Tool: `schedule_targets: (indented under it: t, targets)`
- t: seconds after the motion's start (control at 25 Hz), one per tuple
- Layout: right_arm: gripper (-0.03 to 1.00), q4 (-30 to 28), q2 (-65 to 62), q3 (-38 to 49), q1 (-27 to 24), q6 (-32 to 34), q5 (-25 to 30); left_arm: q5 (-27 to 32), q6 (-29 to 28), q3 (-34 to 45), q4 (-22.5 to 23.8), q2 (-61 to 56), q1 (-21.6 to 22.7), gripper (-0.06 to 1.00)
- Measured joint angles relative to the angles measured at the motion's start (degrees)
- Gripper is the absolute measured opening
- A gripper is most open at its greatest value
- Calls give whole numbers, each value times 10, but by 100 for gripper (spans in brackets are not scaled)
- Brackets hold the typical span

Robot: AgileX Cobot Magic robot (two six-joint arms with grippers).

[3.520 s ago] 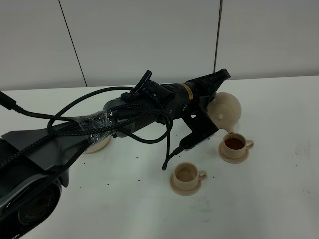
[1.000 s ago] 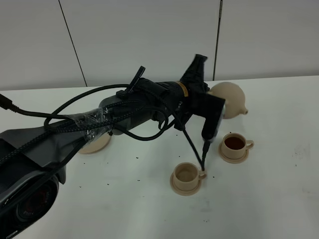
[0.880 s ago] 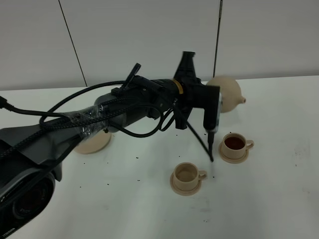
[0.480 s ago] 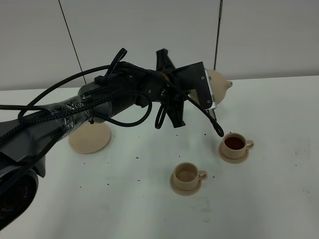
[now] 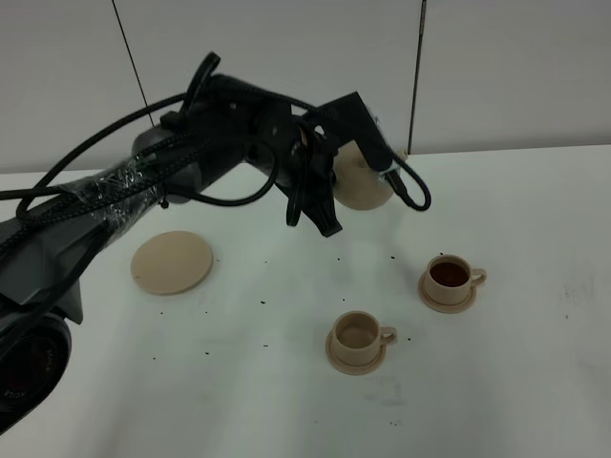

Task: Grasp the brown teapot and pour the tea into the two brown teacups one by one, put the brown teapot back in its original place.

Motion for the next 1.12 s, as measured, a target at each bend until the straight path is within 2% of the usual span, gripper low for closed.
schedule_targets:
  t: [0.24,0.4,0.8,1.12]
  targets:
    - [24,0,0,0,0,0,0,133,8,-82,1,33,-5,17]
    - [24,0,0,0,0,0,0,180,13,-111,-3,54,-15,17]
    - [24,0,0,0,0,0,0,218,16,-126,-32,89,-22,17]
    - [24,0,0,0,0,0,0,217,40,-126,-46,106,-22,17]
